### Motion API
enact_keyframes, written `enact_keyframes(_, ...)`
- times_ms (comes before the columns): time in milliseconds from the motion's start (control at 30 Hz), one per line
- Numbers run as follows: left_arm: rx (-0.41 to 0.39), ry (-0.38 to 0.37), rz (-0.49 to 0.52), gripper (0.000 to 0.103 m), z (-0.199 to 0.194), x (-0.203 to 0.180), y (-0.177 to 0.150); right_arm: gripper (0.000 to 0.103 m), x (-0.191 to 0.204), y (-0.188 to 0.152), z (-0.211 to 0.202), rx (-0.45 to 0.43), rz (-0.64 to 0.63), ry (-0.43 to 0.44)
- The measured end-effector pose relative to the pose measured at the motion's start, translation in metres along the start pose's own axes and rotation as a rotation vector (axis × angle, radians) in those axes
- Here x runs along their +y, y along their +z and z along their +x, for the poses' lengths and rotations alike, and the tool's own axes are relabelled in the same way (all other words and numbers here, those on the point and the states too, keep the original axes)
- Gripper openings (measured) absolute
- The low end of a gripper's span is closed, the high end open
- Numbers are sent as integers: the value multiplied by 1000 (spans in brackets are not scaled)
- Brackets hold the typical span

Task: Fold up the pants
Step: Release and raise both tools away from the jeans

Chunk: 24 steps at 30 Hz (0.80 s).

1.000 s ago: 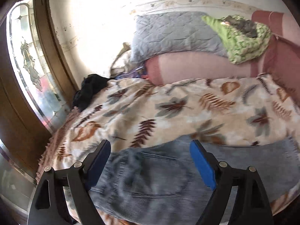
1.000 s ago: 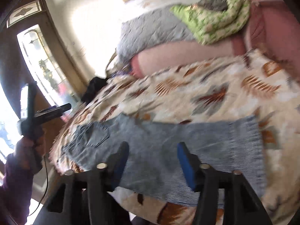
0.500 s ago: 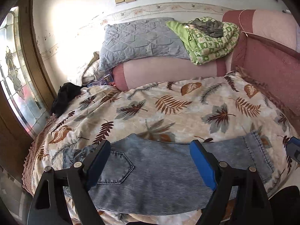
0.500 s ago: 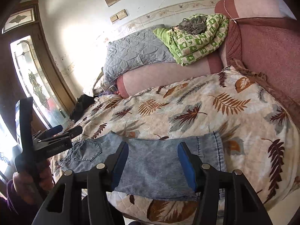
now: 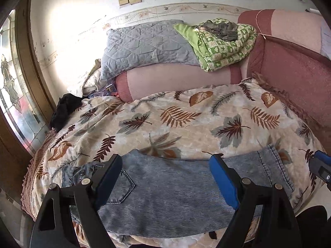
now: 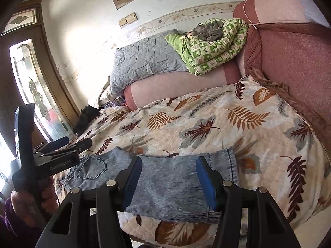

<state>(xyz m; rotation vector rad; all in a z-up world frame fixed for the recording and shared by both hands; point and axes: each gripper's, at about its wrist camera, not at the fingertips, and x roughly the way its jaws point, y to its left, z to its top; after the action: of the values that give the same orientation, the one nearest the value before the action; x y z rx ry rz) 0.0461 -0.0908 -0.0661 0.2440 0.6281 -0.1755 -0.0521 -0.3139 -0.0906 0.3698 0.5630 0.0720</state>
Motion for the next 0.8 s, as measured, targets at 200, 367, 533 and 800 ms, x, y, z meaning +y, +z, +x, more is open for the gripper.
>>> enact_keyframes(200,4,-16,15,87,-1,-10,-2,59,-5,-1,-2,-3,4,-12)
enact_keyframes(367,10,-29,24,87,-1,-17,-4,59,-8,-1,-5,-8,9,-19)
enact_keyframes(533,18,-43,30,87,-2,-21,-8,59,-7,1,-6,-12,7,-21)
enact_keyframes(800,33,-60,32,87,-1,-25,-15,59,-1,-1,-2,3,-11,-18)
